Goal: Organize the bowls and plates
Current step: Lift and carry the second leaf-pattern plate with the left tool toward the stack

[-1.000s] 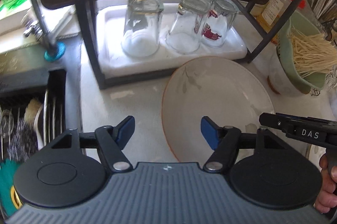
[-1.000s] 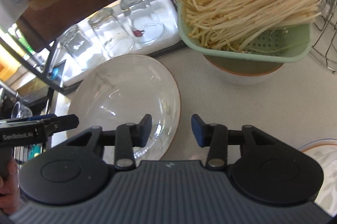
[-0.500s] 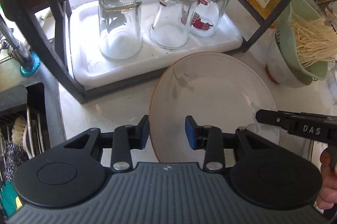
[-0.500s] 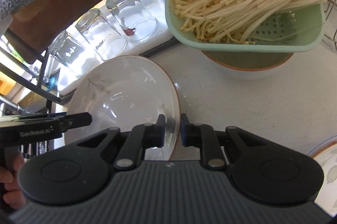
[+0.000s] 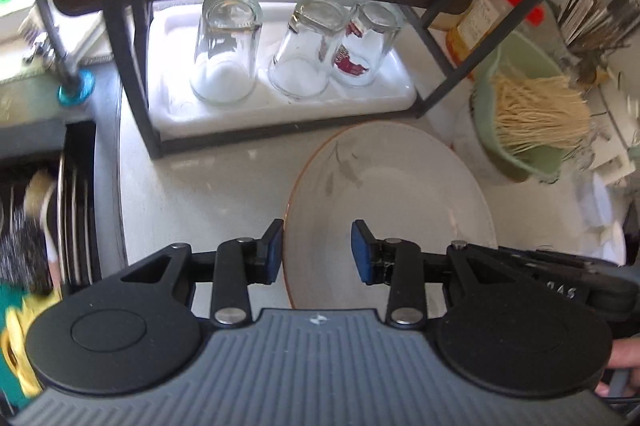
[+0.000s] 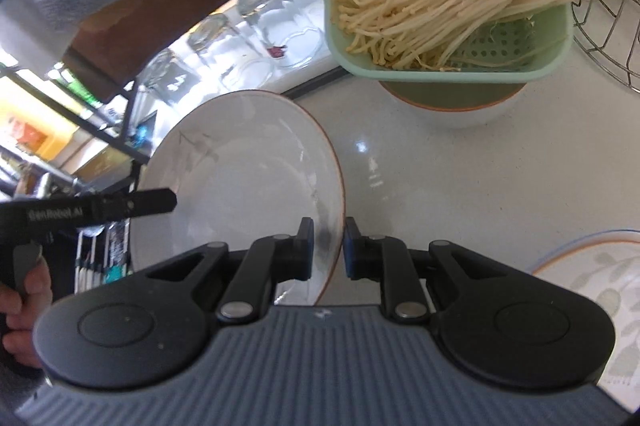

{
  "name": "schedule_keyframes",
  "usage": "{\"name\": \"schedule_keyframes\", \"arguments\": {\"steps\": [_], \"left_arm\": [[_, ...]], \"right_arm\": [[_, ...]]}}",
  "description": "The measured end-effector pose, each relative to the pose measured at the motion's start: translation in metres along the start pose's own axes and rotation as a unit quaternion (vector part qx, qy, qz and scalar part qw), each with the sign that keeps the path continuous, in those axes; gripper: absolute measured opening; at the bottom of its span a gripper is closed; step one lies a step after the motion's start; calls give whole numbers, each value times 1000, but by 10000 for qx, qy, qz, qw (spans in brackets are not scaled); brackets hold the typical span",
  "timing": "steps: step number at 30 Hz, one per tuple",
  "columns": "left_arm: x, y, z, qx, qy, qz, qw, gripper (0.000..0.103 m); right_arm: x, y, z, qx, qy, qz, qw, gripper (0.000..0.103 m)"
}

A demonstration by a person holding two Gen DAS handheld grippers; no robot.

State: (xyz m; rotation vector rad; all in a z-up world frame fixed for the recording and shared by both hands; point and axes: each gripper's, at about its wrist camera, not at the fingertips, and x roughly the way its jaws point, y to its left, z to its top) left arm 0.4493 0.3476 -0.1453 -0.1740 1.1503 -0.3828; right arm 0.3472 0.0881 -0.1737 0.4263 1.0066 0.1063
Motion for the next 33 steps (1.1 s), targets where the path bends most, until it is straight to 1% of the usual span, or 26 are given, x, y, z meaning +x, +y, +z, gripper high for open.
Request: {"name": "schedule_keyframes", "arguments": {"steps": [2, 5, 9, 13, 22, 29, 33], "left_arm": [[-8, -4, -6, -177, 15, -58, 9998, 41], [-20, -14, -17, -376, 21, -132, 9992, 41], [-35, -31, -32, -507, -67, -233, 9984, 41], [-47, -49, -43, -490, -126, -272, 9983, 41], [-68, -84, -57, -443, -228, -329, 9982, 41], [-65, -115, -69, -352, -287, -345, 9984, 41], [-61, -131, -71, -185, -249, -303, 9991, 41]], "right_arm": [[-10, 0, -4, -86, -16, -20, 10000, 18], [-25, -2, -10, -59, -60, 20, 10000, 18], [-47, -9, -18, -65, -190, 42, 9998, 18], [-69, -17, -26, -7, -218, 23, 9998, 18], [-108, -31, -31, -252, -299, 59, 9992, 18], [-129, -50, -36, -533, -378, 5, 9979, 18], [-136, -65, -40, -502, -325, 78, 9982, 18]]}}
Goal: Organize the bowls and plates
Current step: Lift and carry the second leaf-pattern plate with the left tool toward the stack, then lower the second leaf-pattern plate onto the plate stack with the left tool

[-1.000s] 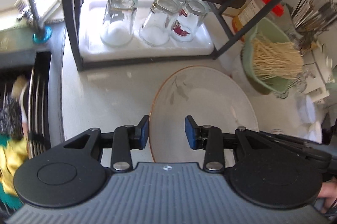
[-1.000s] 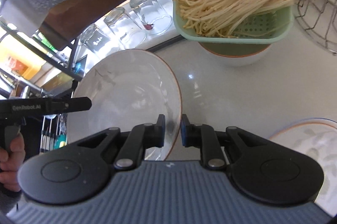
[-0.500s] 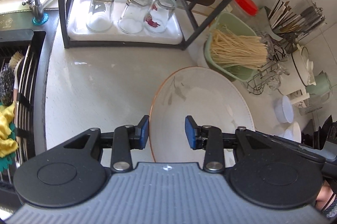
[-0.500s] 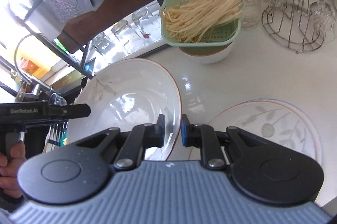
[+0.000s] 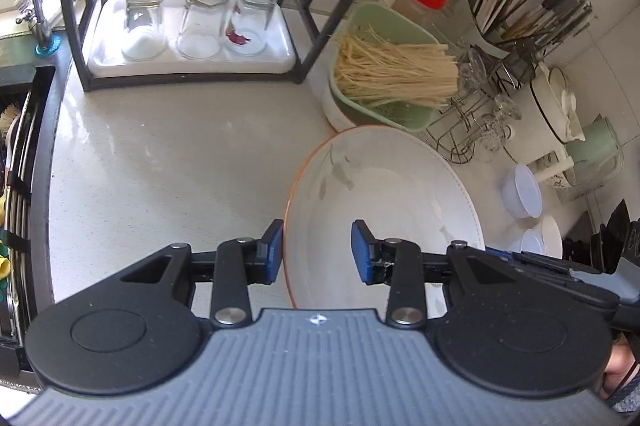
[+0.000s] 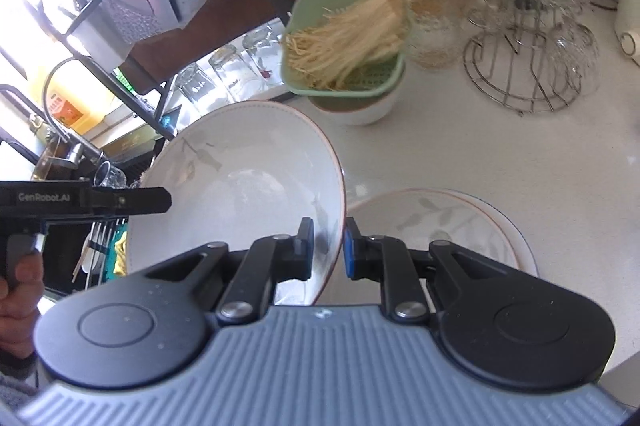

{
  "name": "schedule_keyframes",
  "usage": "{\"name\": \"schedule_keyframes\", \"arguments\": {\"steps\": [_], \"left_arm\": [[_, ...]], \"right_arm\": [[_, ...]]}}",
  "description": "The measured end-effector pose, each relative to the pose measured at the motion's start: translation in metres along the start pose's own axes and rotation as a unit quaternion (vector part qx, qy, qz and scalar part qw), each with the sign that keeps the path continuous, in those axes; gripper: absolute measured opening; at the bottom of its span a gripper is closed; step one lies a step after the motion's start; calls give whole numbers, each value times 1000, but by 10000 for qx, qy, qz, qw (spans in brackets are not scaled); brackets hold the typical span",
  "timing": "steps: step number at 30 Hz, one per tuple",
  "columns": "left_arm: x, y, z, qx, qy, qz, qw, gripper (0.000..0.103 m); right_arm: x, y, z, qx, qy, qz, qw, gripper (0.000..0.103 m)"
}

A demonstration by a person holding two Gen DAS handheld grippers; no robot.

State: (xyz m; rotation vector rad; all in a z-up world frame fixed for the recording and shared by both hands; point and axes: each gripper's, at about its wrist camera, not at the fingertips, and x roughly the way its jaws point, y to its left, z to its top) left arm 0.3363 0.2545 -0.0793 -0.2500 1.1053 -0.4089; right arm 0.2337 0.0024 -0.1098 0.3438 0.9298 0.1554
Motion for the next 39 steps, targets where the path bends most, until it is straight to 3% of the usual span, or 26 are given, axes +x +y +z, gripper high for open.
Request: {"name": "schedule_keyframes", "arguments": {"steps": [5, 12, 22, 35, 39], "left_arm": [[9, -19, -4, 89, -6, 81, 9999, 41], [29, -45, -19, 91, 93, 299, 9995, 41], [51, -58, -45, -261, 299, 566, 9976, 41], [74, -75, -59, -148, 546, 1083, 9925, 41], [79, -72, -63, -325, 626, 1177, 9905, 41]], "right_arm": [[-9, -13, -7, -215, -1, 100, 9997, 18], [-8, -48, -16, 22, 94, 254, 9996, 18], [-1, -81, -23, -138, 348, 464, 9982, 18], [10, -95, -36, -381, 544, 342, 9972, 19], [13, -94, -38, -515, 535, 257, 9969, 19]]}}
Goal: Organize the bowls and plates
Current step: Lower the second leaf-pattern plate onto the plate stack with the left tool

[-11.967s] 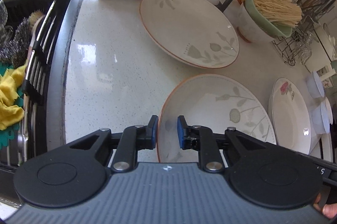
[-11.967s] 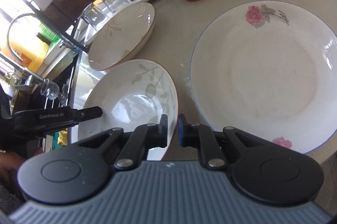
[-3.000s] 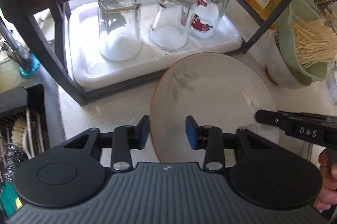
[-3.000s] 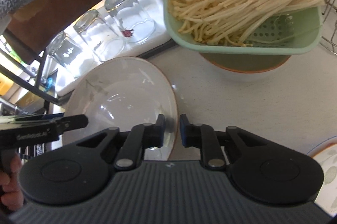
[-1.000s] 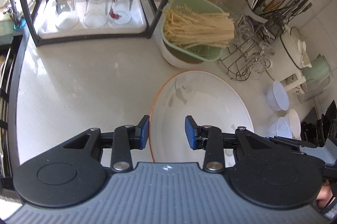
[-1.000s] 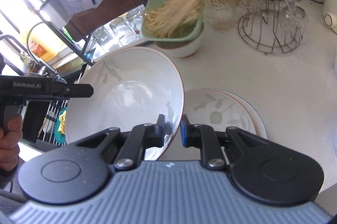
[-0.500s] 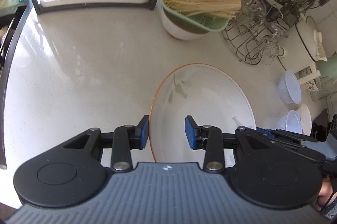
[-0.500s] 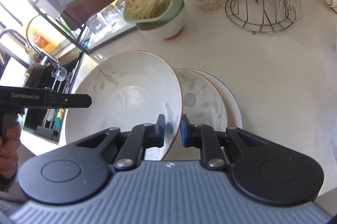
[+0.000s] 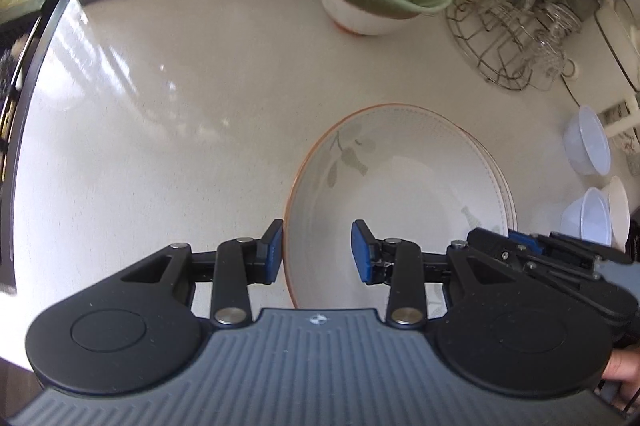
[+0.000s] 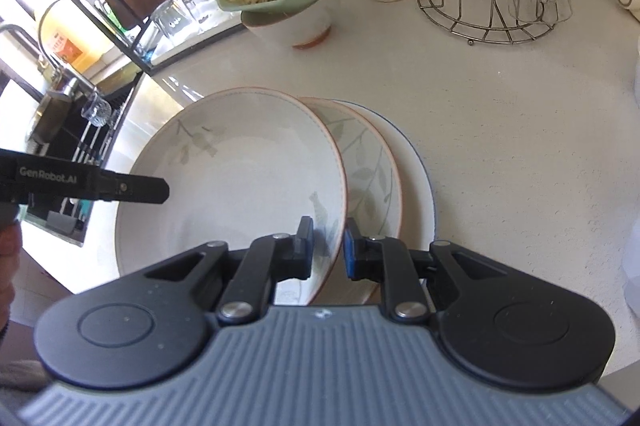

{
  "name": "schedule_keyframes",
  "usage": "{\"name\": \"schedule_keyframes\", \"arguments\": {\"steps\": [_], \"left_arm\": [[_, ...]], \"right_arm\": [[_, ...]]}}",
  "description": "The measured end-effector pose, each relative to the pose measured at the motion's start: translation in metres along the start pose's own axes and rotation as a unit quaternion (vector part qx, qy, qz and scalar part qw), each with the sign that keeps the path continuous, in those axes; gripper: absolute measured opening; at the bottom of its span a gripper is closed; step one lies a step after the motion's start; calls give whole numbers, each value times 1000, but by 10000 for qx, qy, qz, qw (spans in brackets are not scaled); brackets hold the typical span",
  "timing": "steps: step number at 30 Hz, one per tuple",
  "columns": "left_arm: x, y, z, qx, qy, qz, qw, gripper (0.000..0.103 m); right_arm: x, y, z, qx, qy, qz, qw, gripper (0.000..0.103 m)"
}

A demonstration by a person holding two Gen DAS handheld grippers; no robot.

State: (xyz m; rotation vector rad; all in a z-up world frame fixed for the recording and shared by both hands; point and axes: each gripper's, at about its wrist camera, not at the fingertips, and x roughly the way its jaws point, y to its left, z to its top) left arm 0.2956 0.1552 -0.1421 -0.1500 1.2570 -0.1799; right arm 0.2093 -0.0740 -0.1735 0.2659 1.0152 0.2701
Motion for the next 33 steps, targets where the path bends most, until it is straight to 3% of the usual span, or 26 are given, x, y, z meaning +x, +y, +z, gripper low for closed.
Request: {"name": "schedule_keyframes", "arguments": {"steps": [14, 22, 33], "left_arm": [[11, -17, -1, 116, -140, 192, 9997, 41], [15, -25, -1, -53, -221, 229, 9995, 42], [17, -31, -5, -516, -385, -76, 9979, 43]], "right_arm": [[-2, -6, 0, -79, -119, -113, 9998, 19], [-13, -14, 5, -84, -313, -98, 9994, 19], [-31, -24, 10, -244, -411, -52, 9988, 19]]}}
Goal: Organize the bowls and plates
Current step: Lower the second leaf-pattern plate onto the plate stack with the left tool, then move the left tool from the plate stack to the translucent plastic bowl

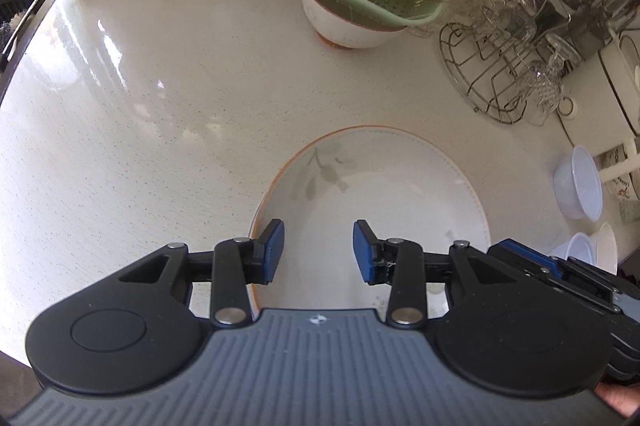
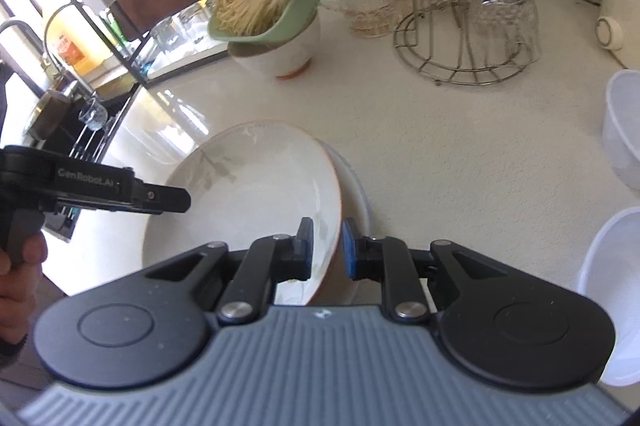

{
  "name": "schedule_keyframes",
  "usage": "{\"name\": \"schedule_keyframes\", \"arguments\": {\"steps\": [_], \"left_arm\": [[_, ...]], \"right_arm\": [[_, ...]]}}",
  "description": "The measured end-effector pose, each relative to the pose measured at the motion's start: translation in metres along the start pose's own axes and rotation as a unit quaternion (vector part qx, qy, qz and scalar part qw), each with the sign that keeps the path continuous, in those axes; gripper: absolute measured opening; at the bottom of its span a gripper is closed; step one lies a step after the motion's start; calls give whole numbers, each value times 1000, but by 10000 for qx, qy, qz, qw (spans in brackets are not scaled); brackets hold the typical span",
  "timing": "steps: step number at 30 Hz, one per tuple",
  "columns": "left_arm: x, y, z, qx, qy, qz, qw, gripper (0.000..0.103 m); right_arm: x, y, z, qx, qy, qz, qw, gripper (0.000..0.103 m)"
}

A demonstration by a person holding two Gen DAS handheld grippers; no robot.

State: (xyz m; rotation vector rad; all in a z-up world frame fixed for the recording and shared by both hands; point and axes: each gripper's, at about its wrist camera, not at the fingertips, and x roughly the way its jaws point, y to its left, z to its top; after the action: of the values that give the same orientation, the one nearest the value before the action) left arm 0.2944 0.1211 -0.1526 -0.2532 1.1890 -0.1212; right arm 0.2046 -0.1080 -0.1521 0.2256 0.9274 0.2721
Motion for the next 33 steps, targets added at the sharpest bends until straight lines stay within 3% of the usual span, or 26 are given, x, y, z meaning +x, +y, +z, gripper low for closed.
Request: {"name": "schedule_keyframes", "arguments": {"steps": [9, 23, 28, 33], "left_arm": [[-23, -13, -14, 263, -400, 80, 9988, 43], [-104, -53, -43, 723, -1338, -82, 9883, 43], [-121, -61, -59, 849, -1497, -144, 9850, 43], [-116, -63, -63, 721, -1436, -150, 9869, 43]], "right_arm": [[-18, 2, -2, -105, -298, 32, 9995, 19], [-92, 22, -7, -379, -1311, -169, 9905, 19], [-116, 25, -14, -371, -1585, -174, 9865, 19], [-130, 22, -18, -361, -1640, -233, 9855, 19]]}}
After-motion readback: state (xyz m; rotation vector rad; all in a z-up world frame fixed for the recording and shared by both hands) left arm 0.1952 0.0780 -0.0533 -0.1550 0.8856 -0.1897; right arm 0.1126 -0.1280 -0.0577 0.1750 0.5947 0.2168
